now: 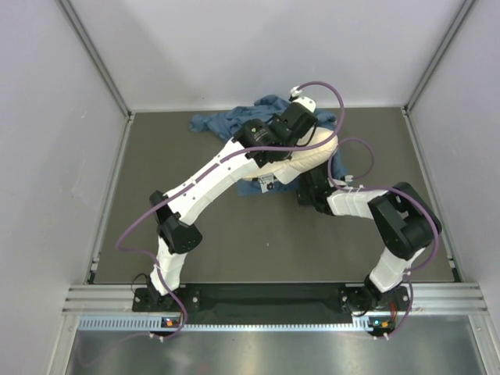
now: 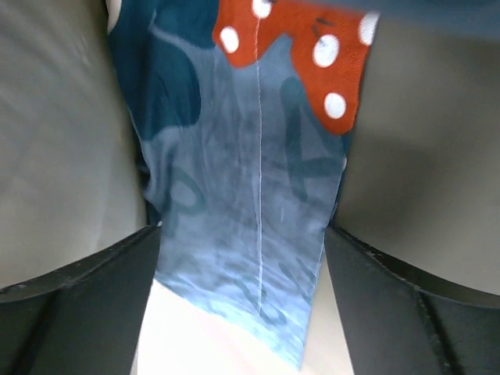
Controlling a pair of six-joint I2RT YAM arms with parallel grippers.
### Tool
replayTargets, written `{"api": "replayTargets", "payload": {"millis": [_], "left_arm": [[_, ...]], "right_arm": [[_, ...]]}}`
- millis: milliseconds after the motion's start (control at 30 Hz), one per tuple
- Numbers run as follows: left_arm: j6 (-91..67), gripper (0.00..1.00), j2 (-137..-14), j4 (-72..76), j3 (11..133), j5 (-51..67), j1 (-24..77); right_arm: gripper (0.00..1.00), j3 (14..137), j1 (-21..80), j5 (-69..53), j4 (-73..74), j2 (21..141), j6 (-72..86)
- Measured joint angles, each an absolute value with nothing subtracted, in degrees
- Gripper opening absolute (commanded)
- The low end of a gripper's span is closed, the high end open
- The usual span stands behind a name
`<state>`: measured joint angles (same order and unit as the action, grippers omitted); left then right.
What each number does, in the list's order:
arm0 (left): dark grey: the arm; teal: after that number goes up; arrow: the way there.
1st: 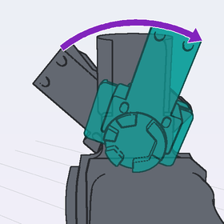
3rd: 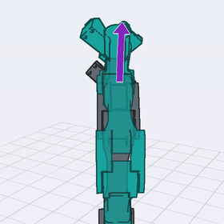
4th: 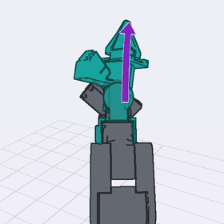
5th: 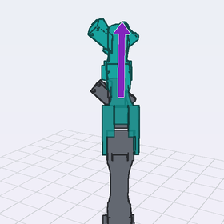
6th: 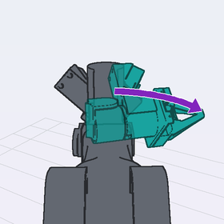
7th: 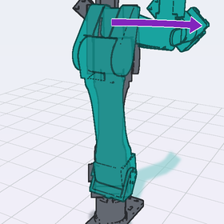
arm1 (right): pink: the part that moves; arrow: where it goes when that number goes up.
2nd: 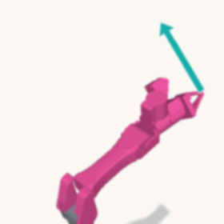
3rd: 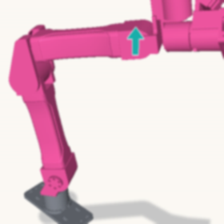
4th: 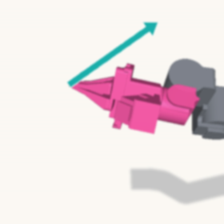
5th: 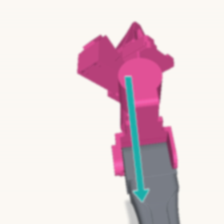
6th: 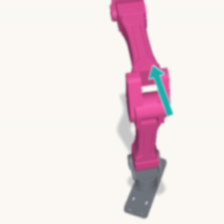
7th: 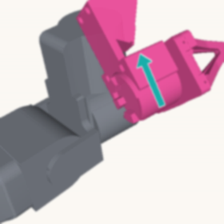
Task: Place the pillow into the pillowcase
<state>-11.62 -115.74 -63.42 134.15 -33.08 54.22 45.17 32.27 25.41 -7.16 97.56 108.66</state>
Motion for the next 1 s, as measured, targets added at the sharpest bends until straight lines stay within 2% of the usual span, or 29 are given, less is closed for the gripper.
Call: {"api": "replayTargets", "payload": {"millis": [67,100,167,267,367,400,667,767,933,1000], "left_arm": [[-11.33,0.0,-115.74,-63.4,134.15,-33.08,54.06],[-11.16,0.0,-115.74,-63.4,134.15,-33.06,54.02],[-11.0,0.0,-115.74,-63.37,134.15,-32.97,54.0],[-10.9,0.0,-115.74,-63.35,134.13,-32.82,53.98],[-10.76,0.0,-115.72,-63.29,133.99,-32.64,53.93],[-10.79,0.0,-115.72,-63.24,133.86,-32.42,53.93],[-10.79,0.0,-115.59,-62.74,132.88,-31.68,54.0],[-10.79,0.0,-115.44,-62.54,131.66,-31.2,54.11],[-10.79,0.0,-115.42,-62.54,131.04,-30.46,54.57],[-10.81,0.0,-115.42,-62.54,131.22,-30.24,54.85]], "right_arm": [[0.76,46.09,32.25,25.98,-7.79,98.89,109.43],[0.65,46.39,32.25,26.13,-8.08,99.48,109.58],[0.6,47.16,32.21,26.26,-8.84,101.14,109.67],[0.47,48.53,31.88,26.04,-9.93,103.33,109.12],[0.03,49.67,31.27,25.41,-9.78,105.12,107.53],[0.0,49.67,30.96,24.8,-10.02,105.93,106.45],[0.0,46.54,28.47,20.43,-19.18,106.24,95.02],[0.0,39.86,27.88,16.29,-29.8,104.62,88.03],[0.0,25.39,27.68,8.71,-58.0,102.02,78.85],[0.0,23.0,27.59,6.02,-62.59,101.95,75.72]]}}
